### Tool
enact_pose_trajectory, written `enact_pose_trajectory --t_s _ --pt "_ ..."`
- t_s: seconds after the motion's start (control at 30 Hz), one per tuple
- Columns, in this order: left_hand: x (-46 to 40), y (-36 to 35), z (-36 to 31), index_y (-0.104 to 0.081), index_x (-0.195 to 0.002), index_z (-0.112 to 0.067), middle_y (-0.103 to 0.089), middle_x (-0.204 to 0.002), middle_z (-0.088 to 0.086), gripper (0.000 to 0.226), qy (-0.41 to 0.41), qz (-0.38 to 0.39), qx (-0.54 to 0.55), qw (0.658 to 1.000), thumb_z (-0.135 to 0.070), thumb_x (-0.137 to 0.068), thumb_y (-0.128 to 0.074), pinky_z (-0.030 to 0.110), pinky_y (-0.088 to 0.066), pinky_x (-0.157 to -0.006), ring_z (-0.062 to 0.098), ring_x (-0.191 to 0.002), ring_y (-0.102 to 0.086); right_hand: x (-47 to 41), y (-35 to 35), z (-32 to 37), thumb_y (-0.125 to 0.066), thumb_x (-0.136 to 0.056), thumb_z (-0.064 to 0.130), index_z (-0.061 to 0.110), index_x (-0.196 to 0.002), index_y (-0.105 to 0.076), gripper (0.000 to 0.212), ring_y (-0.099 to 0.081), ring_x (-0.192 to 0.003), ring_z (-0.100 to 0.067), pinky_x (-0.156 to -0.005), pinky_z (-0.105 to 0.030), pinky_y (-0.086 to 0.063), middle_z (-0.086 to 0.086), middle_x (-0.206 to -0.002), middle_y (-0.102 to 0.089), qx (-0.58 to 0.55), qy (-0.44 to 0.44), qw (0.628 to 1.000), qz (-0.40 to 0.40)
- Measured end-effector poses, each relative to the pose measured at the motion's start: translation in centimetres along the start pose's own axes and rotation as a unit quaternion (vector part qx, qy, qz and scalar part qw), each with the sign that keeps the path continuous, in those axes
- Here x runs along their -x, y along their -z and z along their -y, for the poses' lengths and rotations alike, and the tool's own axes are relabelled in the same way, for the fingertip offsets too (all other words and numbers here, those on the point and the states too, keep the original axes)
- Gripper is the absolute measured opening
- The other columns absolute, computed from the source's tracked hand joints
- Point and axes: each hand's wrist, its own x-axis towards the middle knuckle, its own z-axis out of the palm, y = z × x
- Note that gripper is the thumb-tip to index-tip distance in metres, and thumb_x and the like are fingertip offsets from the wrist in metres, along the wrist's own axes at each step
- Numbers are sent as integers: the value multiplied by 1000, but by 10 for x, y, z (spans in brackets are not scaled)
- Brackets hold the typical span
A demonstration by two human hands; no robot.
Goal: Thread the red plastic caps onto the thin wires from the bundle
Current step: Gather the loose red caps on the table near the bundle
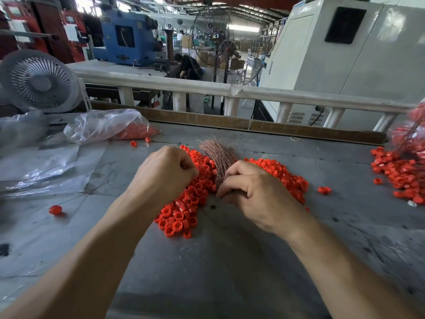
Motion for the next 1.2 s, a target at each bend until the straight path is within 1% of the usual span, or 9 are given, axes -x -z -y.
enact_pose_trajectory --t_s 0.13,0.23,0.37,0.43,0.57,0.77,0.93,1.1,1.2 --pt "0 -1 -2 -68 -67 -38 -63 -73 -18 22 -18 48 -19 998 -29 -81 -82 27 -42 -61 1 -70 -57 1 3 0 -77 -88 10 27 -93 -82 18 -58 -105 -6 -96 -28 -47 17 -100 -65 -39 7 999 -27" --pt "1 -1 -4 -63 -62 -43 -61 -73 -19 33 -37 87 -26 995 -24 -77 -85 26 -40 -61 1 -71 -56 1 5 1 -77 -88 8 22 -93 -82 16 -62 -105 -6 -98 -27 -48 14 -103 -70 -70 22 996 -47" --pt "3 -2 -4 -67 -70 -48 -66 -84 -18 33 -50 118 -42 991 -20 -78 -83 28 -50 -73 9 -82 -62 1 6 2 -74 -90 5 14 -93 -80 12 -68 -102 -7 -96 -27 -52 8 -101 -74 -120 45 990 -60" --pt "5 -3 -3 -73 -80 -44 -66 -86 -19 26 -57 121 -55 989 -20 -79 -83 27 -48 -73 8 -84 -61 2 5 2 -74 -91 5 14 -94 -80 11 -69 -98 -7 -93 -27 -54 8 -98 -74 -130 41 989 -59" --pt "5 -3 -3 -77 -88 -40 -63 -80 -23 20 -72 107 -67 989 -24 -78 -84 21 -41 -66 4 -81 -59 2 3 1 -76 -90 5 14 -96 -82 12 -71 -94 -6 -90 -28 -56 8 -95 -75 -126 39 989 -61" --pt "8 -3 -6 -78 -86 -36 -66 -81 -20 10 -87 85 -80 989 -28 -80 -82 27 -47 -74 4 -81 -59 2 2 4 -75 -91 7 15 -96 -81 11 -69 -95 -6 -91 -30 -55 9 -95 -75 -123 36 989 -78" --pt "8 -5 -6 -75 -81 -34 -64 -76 -20 10 -70 77 -45 994 -25 -85 -78 16 -37 -59 -5 -72 -55 4 2 5 -70 -96 14 22 -98 -77 11 -69 -95 0 -82 -12 -48 17 -93 -75 -146 3 985 -96" --pt "5 -4 -10 -73 -80 -29 -68 -80 -15 8 -62 19 1 998 -26 -86 -77 27 -49 -67 1 -76 -60 3 3 7 -69 -97 13 24 -99 -77 14 -69 -96 3 -83 -7 -45 19 -95 -75 -167 6 981 -101" --pt "4 -3 -10 -74 -81 -28 -68 -77 -15 6 -61 2 25 998 -26 -85 -78 26 -50 -65 3 -74 -62 4 1 7 -69 -97 12 23 -100 -77 14 -70 -95 3 -84 -9 -47 18 -94 -75 -176 2 981 -83"
